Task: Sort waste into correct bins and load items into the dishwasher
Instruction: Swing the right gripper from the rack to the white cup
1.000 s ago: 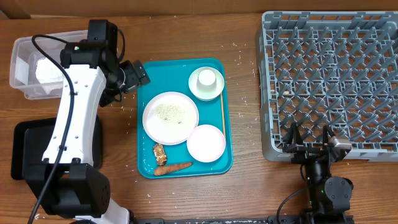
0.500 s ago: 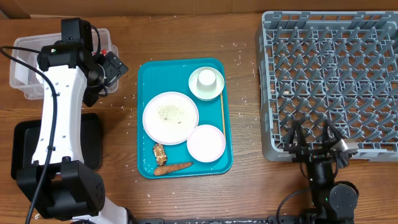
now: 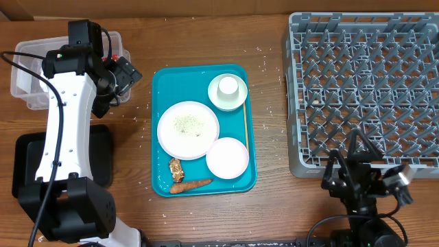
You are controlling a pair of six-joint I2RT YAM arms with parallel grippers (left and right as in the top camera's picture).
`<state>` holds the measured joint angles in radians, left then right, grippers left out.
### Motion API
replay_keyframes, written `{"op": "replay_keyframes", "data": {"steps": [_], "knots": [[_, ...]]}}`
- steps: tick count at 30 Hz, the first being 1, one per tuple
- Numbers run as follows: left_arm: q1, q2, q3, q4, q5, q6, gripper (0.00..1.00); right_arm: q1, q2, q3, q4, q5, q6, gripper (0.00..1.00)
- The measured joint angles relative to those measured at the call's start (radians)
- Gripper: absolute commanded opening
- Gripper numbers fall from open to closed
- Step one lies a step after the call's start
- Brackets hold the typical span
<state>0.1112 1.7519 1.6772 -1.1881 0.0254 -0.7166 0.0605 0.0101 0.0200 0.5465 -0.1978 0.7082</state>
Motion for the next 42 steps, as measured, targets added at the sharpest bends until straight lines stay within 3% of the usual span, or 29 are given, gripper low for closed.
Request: {"op": "replay_keyframes", "data": {"steps": [6,11,18,22,28,34,42], "knots": [[0.0,0.0,0.0,0.0,0.0,-0.007,1.0,0.0,0.043,0.11,-0.098,0.038,0.008,1.0],[0.0,0.0,0.0,0.0,0.0,-0.01,1.0,0.0,0.219,0.331,-0.239,0.015,-0.076,1.0],[0.0,0.0,-0.001,0.0,0.0,-0.01,1.0,0.008,0.719,0.79,-0.576,-0.118,-0.268,1.0],[0.0,0.0,-0.002,-0.001,0.001,-0.011,1.0,0.08,1.052,1.109,-0.875,-0.158,-0.388,1.0],[0.0,0.0,-0.002,0.0,0.0,-0.011,1.0,0.27,1.473,1.475,-1.165,-0.007,-0.502,1.0],[0.0,0.0,-0.002,0.0,0.0,-0.011,1.0,0.404,1.751,1.572,-1.167,0.157,-0.536,1.0],[0.0,0.0,-0.002,0.0,0.0,-0.011,1.0,0.453,1.945,1.572,-1.058,0.216,-0.544,1.0]]}}
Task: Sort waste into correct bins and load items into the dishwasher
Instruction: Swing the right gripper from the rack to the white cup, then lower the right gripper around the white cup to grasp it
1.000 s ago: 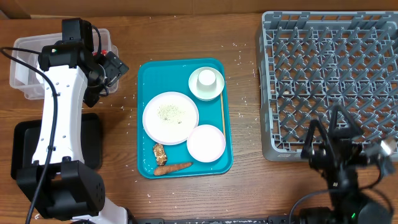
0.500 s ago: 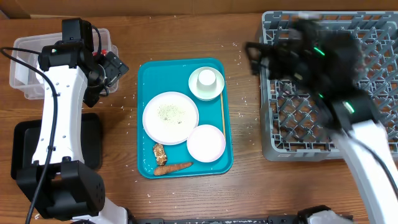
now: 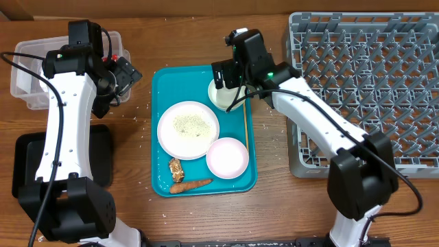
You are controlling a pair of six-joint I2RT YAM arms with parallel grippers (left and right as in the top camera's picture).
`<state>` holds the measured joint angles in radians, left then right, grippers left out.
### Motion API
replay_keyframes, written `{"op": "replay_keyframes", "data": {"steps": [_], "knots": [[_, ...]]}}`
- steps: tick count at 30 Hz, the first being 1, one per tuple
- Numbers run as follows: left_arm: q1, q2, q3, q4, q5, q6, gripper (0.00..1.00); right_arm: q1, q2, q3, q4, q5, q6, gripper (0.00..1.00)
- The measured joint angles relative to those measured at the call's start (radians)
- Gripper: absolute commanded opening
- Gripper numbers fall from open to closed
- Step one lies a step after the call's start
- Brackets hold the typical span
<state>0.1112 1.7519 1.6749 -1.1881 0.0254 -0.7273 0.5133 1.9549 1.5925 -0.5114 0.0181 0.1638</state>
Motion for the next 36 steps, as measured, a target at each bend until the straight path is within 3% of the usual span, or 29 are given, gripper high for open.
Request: {"op": "replay_keyframes", "data": {"steps": [13,28,33,36], "knots": [[0.0,0.0,0.0,0.0,0.0,0.0,1.0,0.006,0.03,0.0,0.02,-0.19,0.0,1.0],[0.0,0.0,0.0,0.0,0.0,0.0,1.0,0.006,0.151,0.001,-0.005,-0.137,0.016,1.0],[0.0,0.0,0.0,0.0,0.0,0.0,1.0,0.006,0.151,0.002,-0.01,-0.131,0.016,0.86],[0.0,0.0,0.0,0.0,0.0,0.0,1.0,0.007,0.151,0.003,-0.02,-0.103,0.035,0.85]]}}
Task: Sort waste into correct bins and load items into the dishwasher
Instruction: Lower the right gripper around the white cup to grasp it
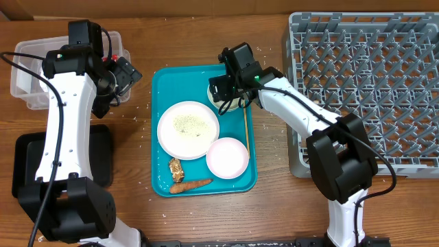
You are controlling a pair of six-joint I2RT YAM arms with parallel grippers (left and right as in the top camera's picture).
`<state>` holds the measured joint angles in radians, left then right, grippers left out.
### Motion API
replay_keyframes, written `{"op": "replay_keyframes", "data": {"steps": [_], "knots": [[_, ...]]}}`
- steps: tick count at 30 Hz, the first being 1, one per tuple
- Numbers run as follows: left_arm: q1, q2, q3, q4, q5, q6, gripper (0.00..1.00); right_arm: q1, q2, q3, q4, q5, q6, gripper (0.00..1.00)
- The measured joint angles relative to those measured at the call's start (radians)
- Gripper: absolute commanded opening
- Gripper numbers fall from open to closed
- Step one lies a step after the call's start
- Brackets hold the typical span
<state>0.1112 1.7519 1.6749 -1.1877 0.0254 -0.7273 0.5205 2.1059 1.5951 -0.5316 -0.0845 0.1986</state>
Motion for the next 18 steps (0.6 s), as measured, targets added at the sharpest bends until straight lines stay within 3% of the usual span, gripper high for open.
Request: {"op": "replay_keyframes", "data": {"steps": [18], "knots": [[0.0,0.0,0.0,0.0,0.0,0.0,1.0,0.057,0.0,0.0,-0.022,0.122,0.061,0.85]]}}
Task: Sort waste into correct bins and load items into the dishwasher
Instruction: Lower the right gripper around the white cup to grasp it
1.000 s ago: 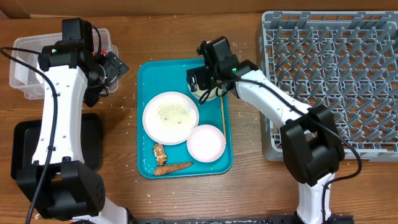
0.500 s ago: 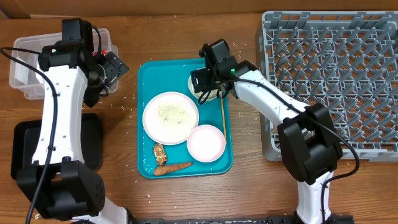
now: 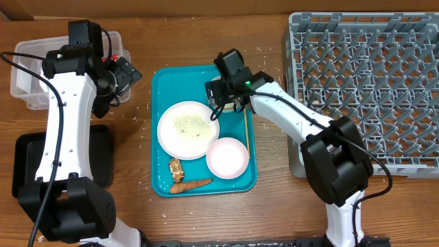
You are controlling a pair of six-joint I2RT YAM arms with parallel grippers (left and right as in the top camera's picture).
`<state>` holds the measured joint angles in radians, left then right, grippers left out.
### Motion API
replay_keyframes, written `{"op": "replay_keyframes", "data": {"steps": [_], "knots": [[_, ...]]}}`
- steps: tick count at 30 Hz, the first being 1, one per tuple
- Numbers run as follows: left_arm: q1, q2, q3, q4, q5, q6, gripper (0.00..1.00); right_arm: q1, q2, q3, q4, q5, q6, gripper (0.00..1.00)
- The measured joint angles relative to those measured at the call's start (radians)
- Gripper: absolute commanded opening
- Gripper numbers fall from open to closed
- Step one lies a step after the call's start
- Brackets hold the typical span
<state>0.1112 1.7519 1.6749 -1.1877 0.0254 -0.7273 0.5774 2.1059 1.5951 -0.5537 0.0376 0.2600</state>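
Note:
A teal tray (image 3: 162, 82) holds a white plate (image 3: 188, 129) dusted with crumbs and a white bowl (image 3: 227, 158). A thin chopstick (image 3: 245, 134) lies along the tray's right side, and a carrot piece (image 3: 192, 185) and a brown food scrap (image 3: 176, 169) lie at the front. The white cup (image 3: 232, 104) at the tray's back right is mostly hidden under my right gripper (image 3: 218, 96), which is low over it with jaws apart. My left gripper (image 3: 121, 77) hangs left of the tray, holding nothing that I can see.
The grey dishwasher rack (image 3: 363, 89) fills the right side. A clear plastic bin (image 3: 27, 65) stands at the back left and a black bin (image 3: 27, 171) in front of it. Crumbs are scattered on the wooden table.
My right gripper has shifted slightly left and toward the front, covering more of the cup. The left arm and the tray's contents are unchanged.
At first my right arm was folded at the front right, with the cup fully in view. Then it was stretched over the tray, its gripper above the cup. It later sat closer on the cup, and now covers most of it. The left arm never moved.

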Motion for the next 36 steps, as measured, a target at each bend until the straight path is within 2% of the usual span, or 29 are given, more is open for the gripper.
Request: {"op": "replay_keyframes", "data": {"steps": [11,28,33,36], "knots": [[0.0,0.0,0.0,0.0,0.0,0.0,1.0,0.0,0.0,0.0,-0.008,0.035,0.039,0.75],[0.0,0.0,0.0,0.0,0.0,0.0,1.0,0.0,0.0,-0.002,0.0,0.048,0.083,0.73],[0.0,0.0,0.0,0.0,0.0,0.0,1.0,0.0,0.0,-0.002,-0.004,0.051,0.086,0.64],[0.0,0.0,0.0,0.0,0.0,0.0,1.0,0.0,-0.001,0.002,-0.005,0.059,0.09,0.63]]}}
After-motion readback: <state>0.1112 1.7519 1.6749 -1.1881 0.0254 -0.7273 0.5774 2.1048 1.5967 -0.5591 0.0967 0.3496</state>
